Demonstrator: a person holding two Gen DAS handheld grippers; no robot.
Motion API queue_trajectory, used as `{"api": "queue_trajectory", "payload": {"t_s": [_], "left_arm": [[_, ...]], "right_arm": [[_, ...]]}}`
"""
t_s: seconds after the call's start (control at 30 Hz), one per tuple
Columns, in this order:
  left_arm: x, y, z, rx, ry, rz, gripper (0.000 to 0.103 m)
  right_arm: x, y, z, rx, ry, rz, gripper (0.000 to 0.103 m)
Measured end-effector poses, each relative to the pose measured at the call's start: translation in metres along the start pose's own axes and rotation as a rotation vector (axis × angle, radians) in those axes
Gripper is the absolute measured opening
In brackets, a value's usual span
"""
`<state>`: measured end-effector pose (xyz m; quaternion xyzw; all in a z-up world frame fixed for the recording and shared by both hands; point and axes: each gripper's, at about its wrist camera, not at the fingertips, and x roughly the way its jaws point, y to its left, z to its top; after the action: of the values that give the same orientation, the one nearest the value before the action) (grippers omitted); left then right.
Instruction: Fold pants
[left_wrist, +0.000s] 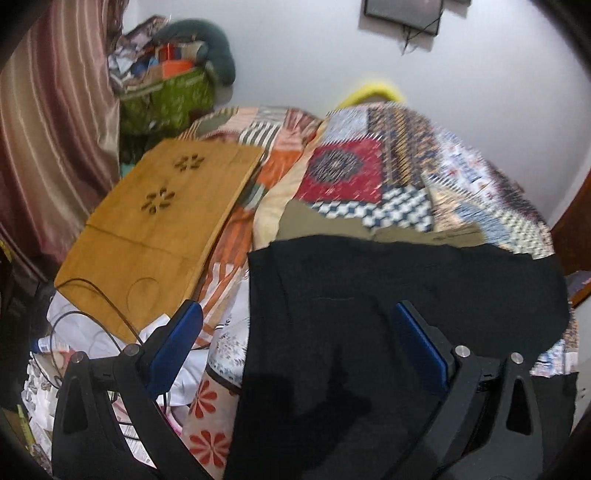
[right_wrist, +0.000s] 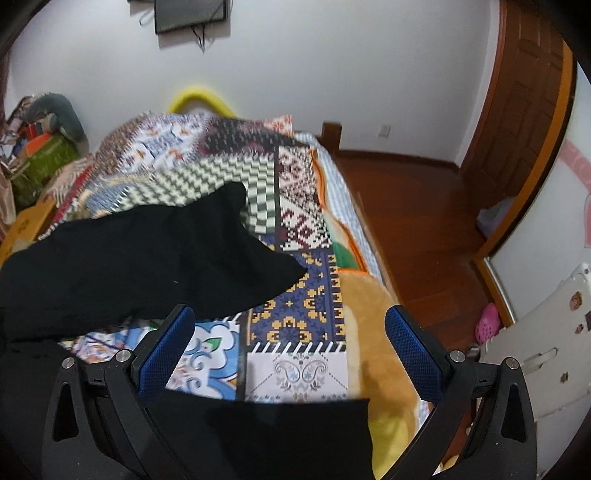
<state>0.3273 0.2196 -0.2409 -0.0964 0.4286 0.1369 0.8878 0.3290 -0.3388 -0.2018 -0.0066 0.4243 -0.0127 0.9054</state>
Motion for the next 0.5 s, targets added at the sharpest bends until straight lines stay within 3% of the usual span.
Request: {"api": "queue_trajectory", "payload": {"t_s": [0.17, 0.3, 0.43, 0.5], "left_arm": [[0.047, 0.004, -0.012, -0.002, 0.092, 0.02, 0.1], [0.076, 0.001, -0.026, 0.024, 0.175, 0.013, 0.092], [0.08, -0.001, -0.031, 0.037, 0.163, 0.014, 0.092], [0.081, -0.001, -0.031, 0.033, 0.158, 0.011, 0.092]], "right_arm": [[0.046, -0.006, 0.002, 0.019, 0.077, 0.056, 0.1], [0.077, -0.011, 0.005, 0.038, 0.123, 0.033, 0.078], [0.102, -0.018, 0.013, 0.071, 0.147, 0.042, 0.065], [0.111, -0.016, 0.018, 0.065, 0.15, 0.049, 0.064]]}}
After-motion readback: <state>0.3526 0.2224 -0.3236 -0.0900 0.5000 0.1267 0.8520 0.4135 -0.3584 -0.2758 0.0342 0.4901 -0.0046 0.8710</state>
